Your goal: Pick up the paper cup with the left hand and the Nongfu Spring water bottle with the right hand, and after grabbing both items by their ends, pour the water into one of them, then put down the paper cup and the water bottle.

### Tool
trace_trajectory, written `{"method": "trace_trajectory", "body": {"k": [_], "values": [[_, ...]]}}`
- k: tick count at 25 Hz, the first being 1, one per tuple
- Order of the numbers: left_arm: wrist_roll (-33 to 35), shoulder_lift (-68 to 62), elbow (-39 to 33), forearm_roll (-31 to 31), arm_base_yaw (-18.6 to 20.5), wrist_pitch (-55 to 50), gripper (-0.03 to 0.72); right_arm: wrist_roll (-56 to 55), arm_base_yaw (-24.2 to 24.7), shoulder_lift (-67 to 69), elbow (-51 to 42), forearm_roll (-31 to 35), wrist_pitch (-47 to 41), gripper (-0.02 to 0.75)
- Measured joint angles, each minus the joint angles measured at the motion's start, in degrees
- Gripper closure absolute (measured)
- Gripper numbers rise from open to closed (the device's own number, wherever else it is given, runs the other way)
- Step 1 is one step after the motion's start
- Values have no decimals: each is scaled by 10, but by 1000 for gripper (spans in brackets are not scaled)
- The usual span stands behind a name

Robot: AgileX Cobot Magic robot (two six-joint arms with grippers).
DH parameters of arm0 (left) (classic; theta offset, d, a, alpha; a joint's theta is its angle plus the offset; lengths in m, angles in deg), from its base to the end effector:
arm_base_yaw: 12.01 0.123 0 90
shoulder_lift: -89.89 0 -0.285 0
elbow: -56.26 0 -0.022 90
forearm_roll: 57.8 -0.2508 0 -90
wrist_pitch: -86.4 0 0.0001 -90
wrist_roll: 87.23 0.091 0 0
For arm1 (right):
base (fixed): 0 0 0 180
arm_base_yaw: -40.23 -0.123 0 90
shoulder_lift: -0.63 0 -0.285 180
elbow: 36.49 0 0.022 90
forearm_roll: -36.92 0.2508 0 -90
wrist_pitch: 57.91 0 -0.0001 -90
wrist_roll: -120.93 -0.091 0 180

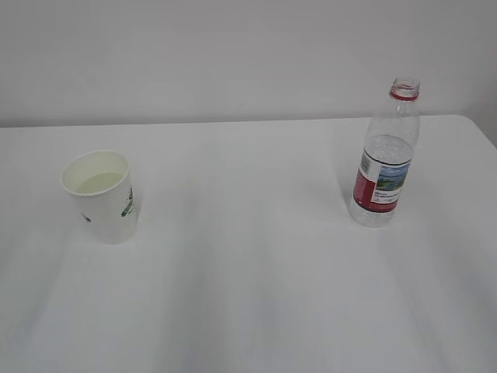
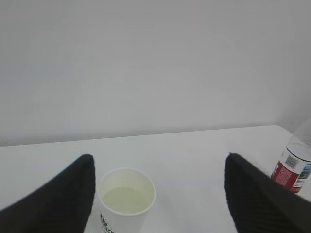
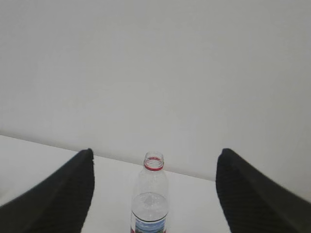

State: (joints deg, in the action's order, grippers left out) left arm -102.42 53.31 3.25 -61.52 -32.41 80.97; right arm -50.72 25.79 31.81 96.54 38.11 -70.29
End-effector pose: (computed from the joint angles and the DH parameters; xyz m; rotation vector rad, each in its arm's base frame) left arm 0.1056 -0.0387 0.3086 0.1255 1.6702 -0.4166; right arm 0.0852 0.0224 0.3426 -0.3000 1.5522 0.1026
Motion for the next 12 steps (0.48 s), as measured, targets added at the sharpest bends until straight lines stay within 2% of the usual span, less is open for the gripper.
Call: {"method": "trace_trajectory", "body": {"k": [12], "values": [[0, 88, 91, 8, 0, -274, 102, 0, 0, -132, 1, 0, -146, 146]]}}
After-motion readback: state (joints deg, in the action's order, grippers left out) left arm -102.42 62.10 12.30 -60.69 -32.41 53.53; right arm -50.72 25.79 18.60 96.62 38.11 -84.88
